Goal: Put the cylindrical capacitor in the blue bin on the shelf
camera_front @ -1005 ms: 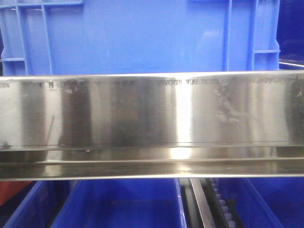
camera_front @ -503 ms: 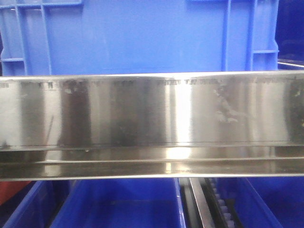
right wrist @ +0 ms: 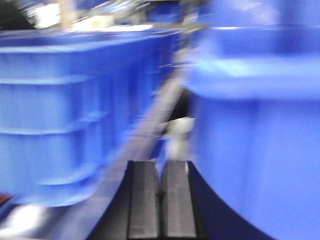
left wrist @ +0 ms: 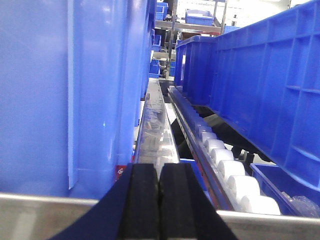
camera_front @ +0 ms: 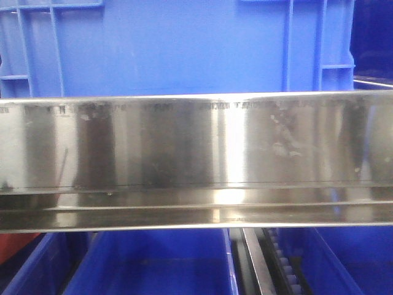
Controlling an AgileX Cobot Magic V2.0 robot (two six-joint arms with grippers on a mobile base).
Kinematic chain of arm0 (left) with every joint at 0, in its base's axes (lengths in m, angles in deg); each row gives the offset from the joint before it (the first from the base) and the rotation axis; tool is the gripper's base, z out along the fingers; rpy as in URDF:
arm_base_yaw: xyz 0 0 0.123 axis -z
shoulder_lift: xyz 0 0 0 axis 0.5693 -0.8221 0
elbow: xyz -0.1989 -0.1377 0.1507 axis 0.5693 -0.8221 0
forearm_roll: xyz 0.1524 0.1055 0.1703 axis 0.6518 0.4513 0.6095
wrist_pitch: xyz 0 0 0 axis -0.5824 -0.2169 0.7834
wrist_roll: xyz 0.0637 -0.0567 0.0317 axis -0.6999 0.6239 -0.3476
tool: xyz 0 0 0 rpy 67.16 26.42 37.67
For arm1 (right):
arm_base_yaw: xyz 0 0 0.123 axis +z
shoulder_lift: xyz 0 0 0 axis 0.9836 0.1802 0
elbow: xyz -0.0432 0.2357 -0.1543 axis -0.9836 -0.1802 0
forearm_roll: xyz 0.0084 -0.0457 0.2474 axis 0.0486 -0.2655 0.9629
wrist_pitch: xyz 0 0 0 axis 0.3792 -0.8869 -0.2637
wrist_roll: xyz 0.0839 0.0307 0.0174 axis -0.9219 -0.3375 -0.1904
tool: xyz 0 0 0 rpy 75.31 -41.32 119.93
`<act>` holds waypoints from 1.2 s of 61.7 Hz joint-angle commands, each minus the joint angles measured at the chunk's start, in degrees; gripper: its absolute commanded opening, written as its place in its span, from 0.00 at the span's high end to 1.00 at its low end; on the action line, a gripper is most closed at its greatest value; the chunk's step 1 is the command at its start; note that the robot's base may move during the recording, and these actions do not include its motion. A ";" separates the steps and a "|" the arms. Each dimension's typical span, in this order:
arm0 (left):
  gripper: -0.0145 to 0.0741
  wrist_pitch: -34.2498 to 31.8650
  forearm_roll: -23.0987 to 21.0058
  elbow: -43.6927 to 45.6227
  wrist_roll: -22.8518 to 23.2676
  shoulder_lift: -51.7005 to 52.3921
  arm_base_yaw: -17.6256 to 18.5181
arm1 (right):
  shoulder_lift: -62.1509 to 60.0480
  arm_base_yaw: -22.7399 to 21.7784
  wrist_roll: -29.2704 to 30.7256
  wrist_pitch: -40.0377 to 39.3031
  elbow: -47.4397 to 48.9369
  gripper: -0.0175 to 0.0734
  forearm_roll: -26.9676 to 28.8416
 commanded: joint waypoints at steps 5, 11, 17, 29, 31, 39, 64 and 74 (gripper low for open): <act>0.96 -1.01 -0.01 0.08 -0.22 0.33 -0.15 | -3.51 -5.13 1.56 -5.58 -5.80 0.99 0.18; 0.96 -1.01 -0.01 0.08 -0.22 0.33 -0.15 | -4.50 -6.37 4.48 -7.63 -8.53 0.99 0.18; 0.96 -1.01 -0.01 0.08 -0.22 0.33 -0.15 | -5.17 -6.74 6.11 -10.39 -11.29 0.99 -0.89; 0.96 -1.01 -0.01 0.08 -0.22 0.33 -0.15 | -5.17 -6.74 6.11 -14.15 -15.57 0.99 -2.89; 0.96 -1.01 -0.01 0.08 -0.22 0.33 -0.15 | -5.20 -6.74 6.11 -14.59 -16.28 0.99 -2.90; 0.96 -1.01 -0.01 0.08 -0.22 0.33 -0.15 | -7.60 -7.71 6.11 -17.18 -19.11 0.99 -1.68; 0.96 -1.01 -0.01 0.08 -0.22 0.33 -0.15 | -7.73 -9.96 6.11 -14.90 -19.11 0.99 0.43; 0.96 -1.01 -0.01 0.08 -0.22 0.33 -0.15 | -7.73 -9.96 6.11 -14.64 -19.11 0.99 -0.28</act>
